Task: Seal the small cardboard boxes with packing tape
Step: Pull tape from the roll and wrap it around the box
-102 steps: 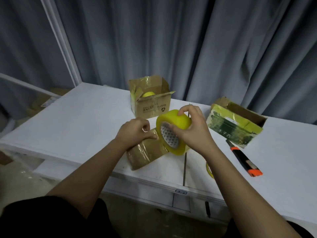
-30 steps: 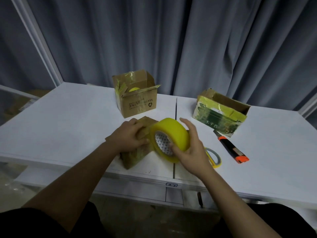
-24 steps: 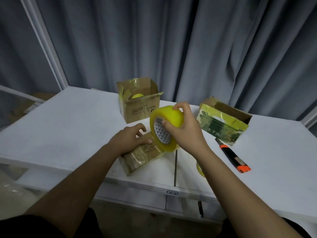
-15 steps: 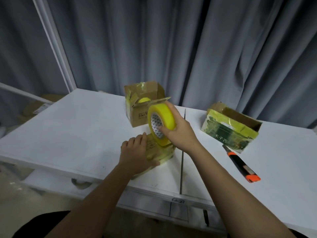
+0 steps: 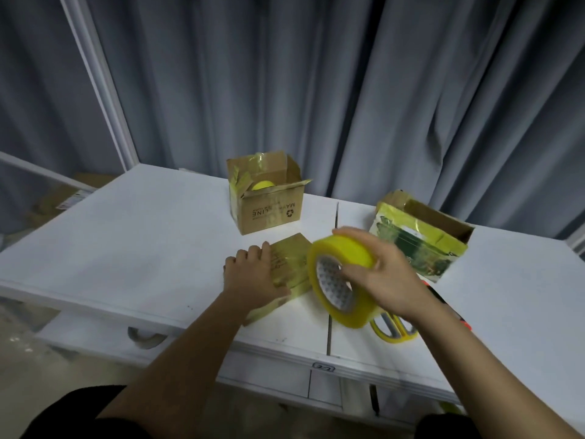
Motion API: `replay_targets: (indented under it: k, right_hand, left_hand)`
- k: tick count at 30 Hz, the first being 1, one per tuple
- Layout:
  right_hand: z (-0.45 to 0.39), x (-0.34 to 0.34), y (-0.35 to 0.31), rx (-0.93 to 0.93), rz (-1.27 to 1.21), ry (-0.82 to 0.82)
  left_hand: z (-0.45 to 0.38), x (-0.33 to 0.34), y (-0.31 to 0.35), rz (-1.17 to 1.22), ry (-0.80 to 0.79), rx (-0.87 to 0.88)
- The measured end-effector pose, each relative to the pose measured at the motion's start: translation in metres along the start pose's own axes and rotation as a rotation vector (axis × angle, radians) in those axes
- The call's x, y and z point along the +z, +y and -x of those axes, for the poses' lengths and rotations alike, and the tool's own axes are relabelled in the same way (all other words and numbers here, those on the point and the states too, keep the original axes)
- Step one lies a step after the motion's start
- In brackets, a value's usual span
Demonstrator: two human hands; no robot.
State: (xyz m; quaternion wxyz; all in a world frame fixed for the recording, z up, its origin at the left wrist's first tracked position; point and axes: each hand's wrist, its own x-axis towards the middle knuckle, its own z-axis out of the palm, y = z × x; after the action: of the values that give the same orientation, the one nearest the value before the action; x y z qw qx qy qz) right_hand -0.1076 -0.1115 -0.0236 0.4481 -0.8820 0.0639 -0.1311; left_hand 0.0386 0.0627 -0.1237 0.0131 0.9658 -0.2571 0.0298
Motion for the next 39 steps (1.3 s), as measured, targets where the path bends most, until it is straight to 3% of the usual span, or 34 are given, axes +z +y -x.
replay_targets:
  k: [13,18,22,27,30,34,37,39]
  right_hand:
    - [0.035,0.035,0.049,0.096,0.087,-0.051]
    - [0.028,0.028,0.034,0.003,0.045,-0.001]
    - [-0.001,0.015,0.018,0.028,0.043,-0.067]
    - [-0.045,0.014,0.004,0.065,0.057,-0.086]
    - [-0.059,0.026,0.006,0.065,0.020,0.008]
    - [-0.054,0.059,0.011,-0.052,-0.048,0.208]
    - [-0.048,0.082,0.016,-0.115,-0.098,0.180]
    - [-0.046,0.087,0.019,-0.128,-0.117,0.179]
  left_hand:
    - [-0.008,-0.016,-0.004,0.028,-0.171,0.027]
    - [-0.010,-0.032,-0.016,0.484,-0.502,0.065]
    - [-0.014,-0.037,-0.026,0.678,-0.536,0.148]
    - [-0.024,-0.029,-0.035,1.010,-0.479,0.194]
    - [-0.030,-0.029,-0.040,1.035,-0.460,0.190]
    - [-0.035,-0.019,-0.051,0.816,-0.281,0.061]
    - [-0.023,-0.005,-0.046,0.332,0.085,0.091]
    - [-0.015,-0.004,-0.039,0.255,0.201,0.119]
